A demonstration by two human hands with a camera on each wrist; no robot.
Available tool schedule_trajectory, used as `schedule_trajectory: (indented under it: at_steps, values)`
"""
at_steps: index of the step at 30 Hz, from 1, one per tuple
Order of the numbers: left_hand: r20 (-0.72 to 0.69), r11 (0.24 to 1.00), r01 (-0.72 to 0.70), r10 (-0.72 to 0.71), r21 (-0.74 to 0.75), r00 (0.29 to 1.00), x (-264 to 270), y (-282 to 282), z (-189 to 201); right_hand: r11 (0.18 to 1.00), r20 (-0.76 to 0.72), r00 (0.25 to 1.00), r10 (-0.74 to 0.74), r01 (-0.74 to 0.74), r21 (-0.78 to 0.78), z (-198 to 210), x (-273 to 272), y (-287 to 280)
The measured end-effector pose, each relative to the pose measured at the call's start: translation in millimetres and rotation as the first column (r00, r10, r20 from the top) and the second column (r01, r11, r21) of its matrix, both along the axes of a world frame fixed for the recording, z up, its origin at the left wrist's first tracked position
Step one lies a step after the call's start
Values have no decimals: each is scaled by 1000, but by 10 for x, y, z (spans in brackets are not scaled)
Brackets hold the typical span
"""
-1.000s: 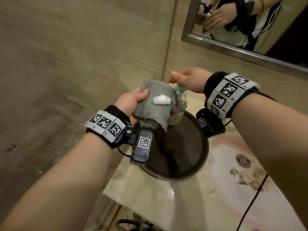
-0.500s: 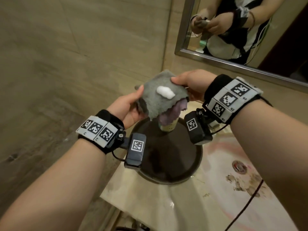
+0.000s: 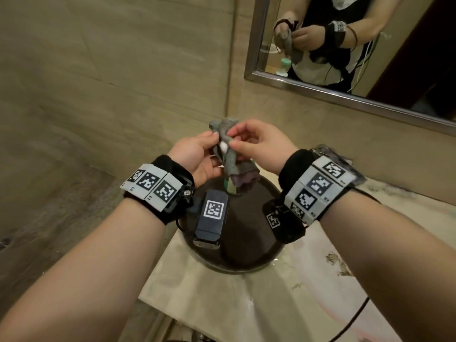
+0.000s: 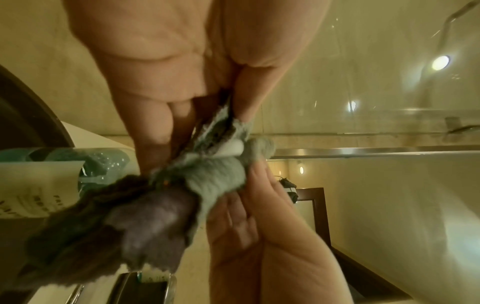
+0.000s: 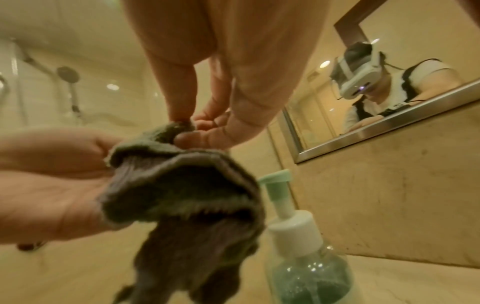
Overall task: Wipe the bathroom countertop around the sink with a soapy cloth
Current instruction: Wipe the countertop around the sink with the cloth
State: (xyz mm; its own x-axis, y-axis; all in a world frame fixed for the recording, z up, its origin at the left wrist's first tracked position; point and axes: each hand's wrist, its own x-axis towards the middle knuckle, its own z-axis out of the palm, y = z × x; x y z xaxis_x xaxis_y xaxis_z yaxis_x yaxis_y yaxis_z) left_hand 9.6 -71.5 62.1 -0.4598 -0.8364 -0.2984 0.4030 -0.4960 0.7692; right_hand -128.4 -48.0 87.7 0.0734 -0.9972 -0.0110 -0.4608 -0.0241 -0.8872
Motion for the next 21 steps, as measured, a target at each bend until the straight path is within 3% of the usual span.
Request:
schedule_trajectory:
  at_steps: [4,7,10,14,19,21]
  values:
    - [19,1000,-4,4,-1,1000,-10,-4,-5,987,-150,979,-141,128,-93,-52,-33,-97]
    - [28,1000,10,-10,-10,1000,9,-17,10,984,-92,980,-178,176,-31,-100,-110,-136]
    - [-6,1000,12,-12,-5,1000,14,-30,25,995,16,995,-98,98,-6,-100,-74,-90]
    - [-33,1000,26,-26,-10,999,31,-50,15,999,42,999,-2,3,-42,-38,17,-51]
    - [13,997,72,-72,-37,997,49,-35,24,959,66,960,-274,278,-55,-48,-71,-215]
    - [77,994,90,-86,-57,993,48,-25,30,961,78,958,-276,276,1,-54,-102,-239]
